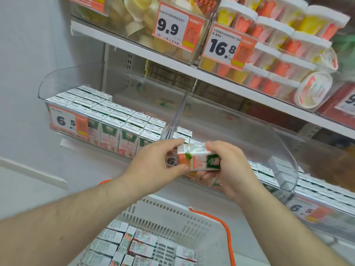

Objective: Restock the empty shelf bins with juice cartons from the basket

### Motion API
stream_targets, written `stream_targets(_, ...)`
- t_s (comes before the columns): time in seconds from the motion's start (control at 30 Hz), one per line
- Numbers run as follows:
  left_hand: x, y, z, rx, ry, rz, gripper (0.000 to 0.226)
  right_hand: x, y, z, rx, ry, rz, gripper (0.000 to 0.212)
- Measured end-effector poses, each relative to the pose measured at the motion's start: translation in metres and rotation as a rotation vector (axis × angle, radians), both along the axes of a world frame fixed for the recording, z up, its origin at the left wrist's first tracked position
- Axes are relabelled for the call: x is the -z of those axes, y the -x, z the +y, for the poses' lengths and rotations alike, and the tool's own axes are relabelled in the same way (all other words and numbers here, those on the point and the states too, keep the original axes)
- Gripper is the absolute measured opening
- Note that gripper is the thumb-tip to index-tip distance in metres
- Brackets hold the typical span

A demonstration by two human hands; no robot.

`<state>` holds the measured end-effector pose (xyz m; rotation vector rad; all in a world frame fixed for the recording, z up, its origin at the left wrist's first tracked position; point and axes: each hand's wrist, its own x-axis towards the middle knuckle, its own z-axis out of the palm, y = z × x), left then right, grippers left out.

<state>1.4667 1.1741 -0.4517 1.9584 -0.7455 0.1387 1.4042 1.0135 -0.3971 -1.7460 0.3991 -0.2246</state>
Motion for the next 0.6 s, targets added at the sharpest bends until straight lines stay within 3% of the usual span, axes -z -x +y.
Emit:
stream_targets(0.1, 0.002, -0.007, 0.002, -0.188, -0.351, -0.322, 0.072, -0.017, -0.02, -0.023, 0.163, 0.088, -0.053, 0.016)
stream_targets(0.2, 0.014, -0.015, 0.004, -0.189, -0.678, -0.323, 0.082, -0.024, -0.057, -0.053, 0.266, 0.432, -0.039, 0.025)
stream_targets(0.3, 0.02, -0.018, 0.005, -0.152, -0.752, -0.297, 0.081, -0.017, -0.093, -0.07, 0.181, 0.885, 0.163, 0.03)
stream_targets(0.37, 0.022, -0.018, 0.004, -0.15, -0.729, -0.27, 0.081, -0.006, -0.114, -0.076, 0.06, 1.024, 0.307, 0.034)
stream_targets(0.53, 0.026, -0.018, 0.001, -0.151, -0.702, -0.244, 0.081, 0.008, -0.139, -0.078, -0.224, 0.791, 0.549, 0.024)
stream_targets(0.6, 0.026, -0.018, 0.002, -0.142, -0.69, -0.244, 0.082, 0.009, -0.143, -0.083, -0.221, 0.581, 0.58, 0.035)
